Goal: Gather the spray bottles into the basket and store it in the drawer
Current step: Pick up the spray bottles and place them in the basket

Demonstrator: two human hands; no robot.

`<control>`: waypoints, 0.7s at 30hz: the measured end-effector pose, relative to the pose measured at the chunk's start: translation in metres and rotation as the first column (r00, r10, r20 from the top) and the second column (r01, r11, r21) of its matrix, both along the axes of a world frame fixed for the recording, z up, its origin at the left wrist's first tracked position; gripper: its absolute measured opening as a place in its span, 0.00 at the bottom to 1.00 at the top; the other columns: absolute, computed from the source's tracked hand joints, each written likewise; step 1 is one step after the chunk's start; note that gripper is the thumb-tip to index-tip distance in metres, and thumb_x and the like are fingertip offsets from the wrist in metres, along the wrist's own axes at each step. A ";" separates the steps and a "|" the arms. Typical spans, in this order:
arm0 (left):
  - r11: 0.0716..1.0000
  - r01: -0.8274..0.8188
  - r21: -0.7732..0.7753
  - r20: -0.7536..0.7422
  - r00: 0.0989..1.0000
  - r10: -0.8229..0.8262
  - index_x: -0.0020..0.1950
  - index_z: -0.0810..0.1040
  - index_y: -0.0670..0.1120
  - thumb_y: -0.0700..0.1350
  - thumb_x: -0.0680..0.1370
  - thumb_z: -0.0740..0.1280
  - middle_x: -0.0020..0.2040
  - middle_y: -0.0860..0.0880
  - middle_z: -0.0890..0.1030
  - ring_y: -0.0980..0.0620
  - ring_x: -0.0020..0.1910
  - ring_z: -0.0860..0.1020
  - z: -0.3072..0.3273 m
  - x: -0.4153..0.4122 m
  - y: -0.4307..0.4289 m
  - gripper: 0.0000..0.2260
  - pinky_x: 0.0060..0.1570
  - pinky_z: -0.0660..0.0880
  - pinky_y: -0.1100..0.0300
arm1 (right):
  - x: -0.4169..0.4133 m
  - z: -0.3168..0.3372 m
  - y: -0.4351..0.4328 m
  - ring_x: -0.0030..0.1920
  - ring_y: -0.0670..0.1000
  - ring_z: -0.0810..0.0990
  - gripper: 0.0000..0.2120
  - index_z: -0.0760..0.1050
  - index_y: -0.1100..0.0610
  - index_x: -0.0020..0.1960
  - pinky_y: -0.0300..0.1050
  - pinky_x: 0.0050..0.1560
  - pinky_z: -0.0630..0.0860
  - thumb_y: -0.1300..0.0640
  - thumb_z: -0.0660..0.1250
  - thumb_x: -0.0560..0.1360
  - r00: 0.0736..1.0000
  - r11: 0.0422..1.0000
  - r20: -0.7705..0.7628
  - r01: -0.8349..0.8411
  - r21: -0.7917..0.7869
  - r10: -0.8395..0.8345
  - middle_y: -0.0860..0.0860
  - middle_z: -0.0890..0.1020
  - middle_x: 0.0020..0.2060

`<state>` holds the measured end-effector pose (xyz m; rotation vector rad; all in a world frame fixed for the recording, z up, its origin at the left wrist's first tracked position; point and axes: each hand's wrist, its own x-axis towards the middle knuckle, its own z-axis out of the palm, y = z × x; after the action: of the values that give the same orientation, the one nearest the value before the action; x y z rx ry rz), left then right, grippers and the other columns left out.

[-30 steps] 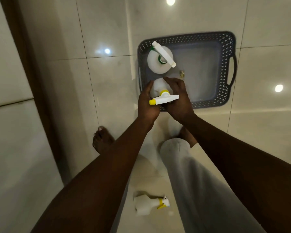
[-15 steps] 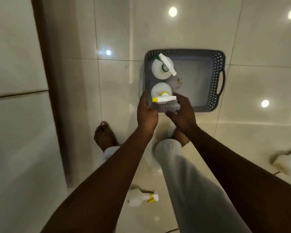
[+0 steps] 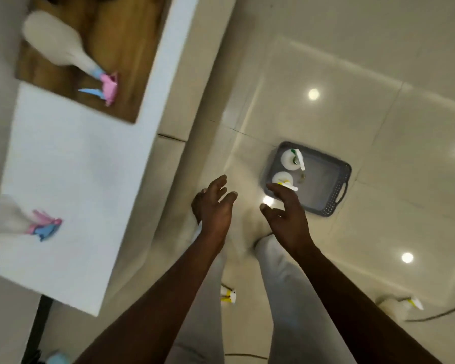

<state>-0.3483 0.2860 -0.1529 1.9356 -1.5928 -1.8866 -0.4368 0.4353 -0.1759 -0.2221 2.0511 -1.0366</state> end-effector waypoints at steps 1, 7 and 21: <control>1.000 -0.027 -0.016 -0.013 1.000 0.027 0.70 0.78 0.54 0.39 0.79 0.70 0.67 0.56 0.80 0.57 0.67 0.78 0.018 0.006 -0.012 0.20 0.68 0.75 0.55 | 0.002 0.020 -0.017 0.68 0.40 0.75 0.24 0.72 0.35 0.69 0.46 0.63 0.80 0.55 0.73 0.78 1.000 0.999 0.005 -0.011 -0.039 0.011 0.39 0.74 0.71; 0.974 -0.218 -0.062 -0.082 0.974 0.213 0.70 0.79 0.54 0.42 0.81 0.68 0.66 0.56 0.81 0.55 0.66 0.79 0.102 0.051 -0.084 0.17 0.68 0.77 0.52 | 0.034 0.099 -0.114 0.69 0.37 0.73 0.24 0.75 0.44 0.71 0.35 0.58 0.76 0.60 0.73 0.78 1.000 0.982 -0.014 -0.027 -0.188 0.024 0.39 0.74 0.69; 0.932 -0.331 -0.145 -0.149 0.939 0.310 0.69 0.79 0.53 0.40 0.82 0.68 0.68 0.54 0.80 0.54 0.66 0.79 0.162 0.127 -0.281 0.16 0.72 0.74 0.46 | 0.068 0.148 -0.288 0.67 0.39 0.75 0.23 0.78 0.43 0.68 0.22 0.50 0.73 0.62 0.73 0.77 0.996 0.972 0.003 -0.081 -0.221 0.084 0.41 0.76 0.67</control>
<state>-0.2209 0.0046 0.0091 1.8349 -1.2630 -1.6499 -0.3689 0.1472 -0.0282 -0.4110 1.8979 -1.2110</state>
